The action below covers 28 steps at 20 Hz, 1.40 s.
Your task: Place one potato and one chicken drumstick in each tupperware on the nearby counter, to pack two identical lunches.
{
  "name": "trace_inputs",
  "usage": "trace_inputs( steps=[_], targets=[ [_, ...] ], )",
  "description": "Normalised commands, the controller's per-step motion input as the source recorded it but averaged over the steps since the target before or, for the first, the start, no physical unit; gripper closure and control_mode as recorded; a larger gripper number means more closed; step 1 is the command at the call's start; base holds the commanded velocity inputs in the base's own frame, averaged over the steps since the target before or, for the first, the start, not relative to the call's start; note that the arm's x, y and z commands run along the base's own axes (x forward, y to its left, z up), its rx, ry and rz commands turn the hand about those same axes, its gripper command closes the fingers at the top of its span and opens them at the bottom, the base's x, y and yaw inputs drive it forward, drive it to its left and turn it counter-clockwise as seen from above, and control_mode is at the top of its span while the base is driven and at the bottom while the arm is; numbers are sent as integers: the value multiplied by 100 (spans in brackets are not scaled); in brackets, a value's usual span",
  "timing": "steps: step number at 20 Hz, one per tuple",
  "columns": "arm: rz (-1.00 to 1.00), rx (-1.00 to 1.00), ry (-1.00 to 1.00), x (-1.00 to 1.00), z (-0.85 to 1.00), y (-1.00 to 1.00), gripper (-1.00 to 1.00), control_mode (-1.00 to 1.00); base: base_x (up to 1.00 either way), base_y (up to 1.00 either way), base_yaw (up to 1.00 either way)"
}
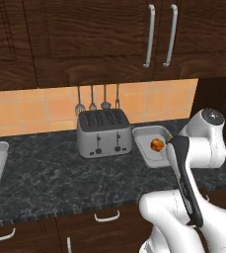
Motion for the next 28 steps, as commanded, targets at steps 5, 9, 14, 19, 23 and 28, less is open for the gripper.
trace_inputs(
  steps=[5,9,14,19,23,28],
  targets=[
    [-2,13,15,61,-36,-23,100,-100,0,0,0],
    [0,1,8,51,-7,0,100,-100,0,0,0],
    [0,0,2,50,-26,0,100,-100,0,0,0],
    [0,0,2,42,-45,0,100,-100,0,0,0],
    [0,0,0,38,-54,0,100,-100,0,0,0],
    [0,0,0,38,-27,-3,100,-100,0,0,0]
  ],
)
